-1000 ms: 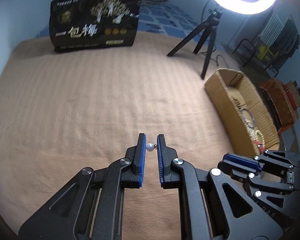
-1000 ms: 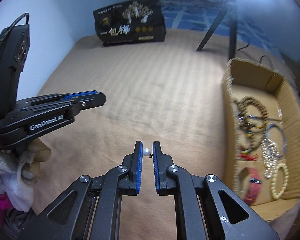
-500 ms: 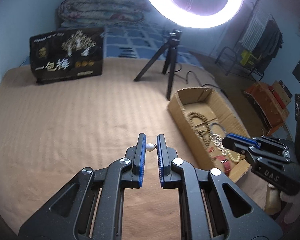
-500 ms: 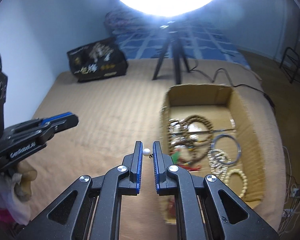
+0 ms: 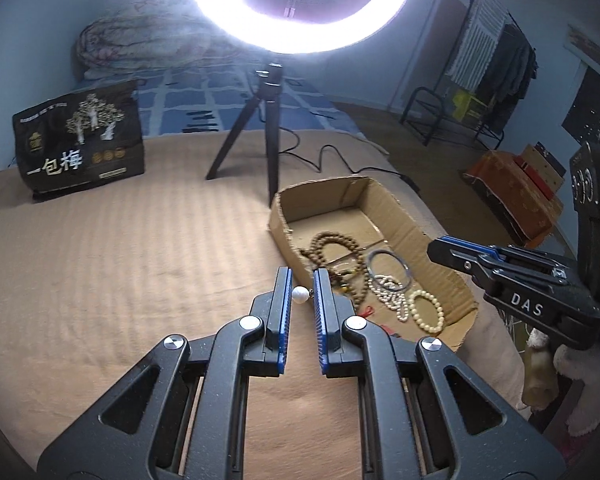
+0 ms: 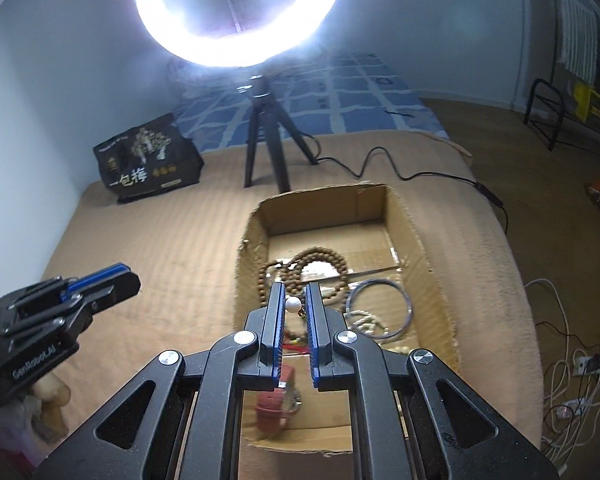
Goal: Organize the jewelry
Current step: 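Carry both pearl earrings over the cardboard box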
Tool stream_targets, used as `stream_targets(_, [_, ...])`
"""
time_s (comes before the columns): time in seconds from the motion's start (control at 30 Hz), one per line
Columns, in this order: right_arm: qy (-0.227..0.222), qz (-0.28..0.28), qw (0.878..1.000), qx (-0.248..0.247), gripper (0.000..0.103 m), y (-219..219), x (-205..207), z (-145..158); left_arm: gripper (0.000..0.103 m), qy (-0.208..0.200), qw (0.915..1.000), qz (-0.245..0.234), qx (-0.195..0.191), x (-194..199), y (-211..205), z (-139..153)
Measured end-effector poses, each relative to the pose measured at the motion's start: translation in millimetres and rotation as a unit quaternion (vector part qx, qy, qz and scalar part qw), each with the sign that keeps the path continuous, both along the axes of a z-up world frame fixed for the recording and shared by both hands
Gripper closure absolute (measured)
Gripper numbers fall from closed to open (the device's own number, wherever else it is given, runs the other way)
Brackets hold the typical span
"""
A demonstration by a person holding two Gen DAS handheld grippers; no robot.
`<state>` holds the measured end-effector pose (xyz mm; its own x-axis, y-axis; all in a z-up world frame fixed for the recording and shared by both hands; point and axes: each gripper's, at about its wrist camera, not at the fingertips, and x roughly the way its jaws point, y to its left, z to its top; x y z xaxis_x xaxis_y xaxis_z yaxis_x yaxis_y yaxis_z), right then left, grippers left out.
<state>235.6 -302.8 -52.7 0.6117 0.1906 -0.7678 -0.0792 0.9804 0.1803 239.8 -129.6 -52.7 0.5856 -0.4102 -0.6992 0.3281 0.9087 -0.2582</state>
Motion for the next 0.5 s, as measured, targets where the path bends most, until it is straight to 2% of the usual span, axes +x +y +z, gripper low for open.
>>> stream_targets(0.5, [0.011, -0.021, 1.0, -0.003, 0.095, -25.3, 8.9, -12.4, 0.094, 0.007, 0.9995, -0.031, 0.0, 4.0, -51.2, -13.4])
